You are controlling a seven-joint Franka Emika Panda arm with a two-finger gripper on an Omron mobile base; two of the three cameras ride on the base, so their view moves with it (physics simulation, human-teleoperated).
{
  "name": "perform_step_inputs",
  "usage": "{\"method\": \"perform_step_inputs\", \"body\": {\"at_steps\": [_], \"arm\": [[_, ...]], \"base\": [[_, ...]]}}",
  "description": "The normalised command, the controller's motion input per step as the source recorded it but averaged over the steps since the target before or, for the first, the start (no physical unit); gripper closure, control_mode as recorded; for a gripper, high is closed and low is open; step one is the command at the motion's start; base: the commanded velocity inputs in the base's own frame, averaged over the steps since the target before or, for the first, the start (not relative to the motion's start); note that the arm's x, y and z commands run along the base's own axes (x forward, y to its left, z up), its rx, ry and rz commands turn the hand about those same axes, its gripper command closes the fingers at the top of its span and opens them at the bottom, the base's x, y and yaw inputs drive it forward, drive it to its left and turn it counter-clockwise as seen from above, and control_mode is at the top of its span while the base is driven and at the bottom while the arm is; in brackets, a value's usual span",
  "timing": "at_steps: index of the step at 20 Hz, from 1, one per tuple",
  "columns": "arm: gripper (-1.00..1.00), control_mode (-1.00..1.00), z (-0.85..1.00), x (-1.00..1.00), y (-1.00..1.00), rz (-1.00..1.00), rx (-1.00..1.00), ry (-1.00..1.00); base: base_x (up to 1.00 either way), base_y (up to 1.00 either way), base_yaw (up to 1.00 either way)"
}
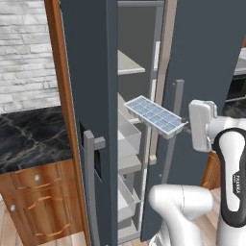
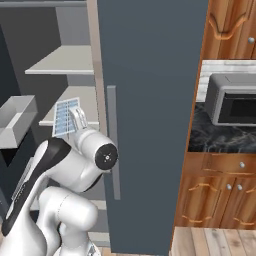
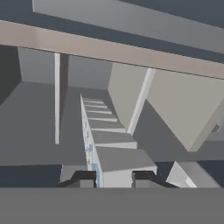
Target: The ice cube tray has been filled with water. Take the tray and place it in the freezer to make ice. Close the freezer door after placing the tray.
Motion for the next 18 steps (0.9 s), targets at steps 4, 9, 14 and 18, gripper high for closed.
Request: {"method": "perform_step_inputs", "body": {"at_steps": [4,9,14,18], "arm": [[1.0,-1.0,0.21,0.0,0.18,0.0,0.0,0.0],[1.0,-1.0,0.33,0.0,0.12,0.0,0.01,0.0],[1.0,-1.0,0.36,0.0,0.12,0.0,0.03,0.0],[1.0,-1.0,0.39,0.0,0.19,0.0,0.03,0.0]], "base": [[0.0,0.0,0.0],[0.0,0.0,0.0],[0.0,0.0,0.0],[0.0,0.0,0.0]]}}
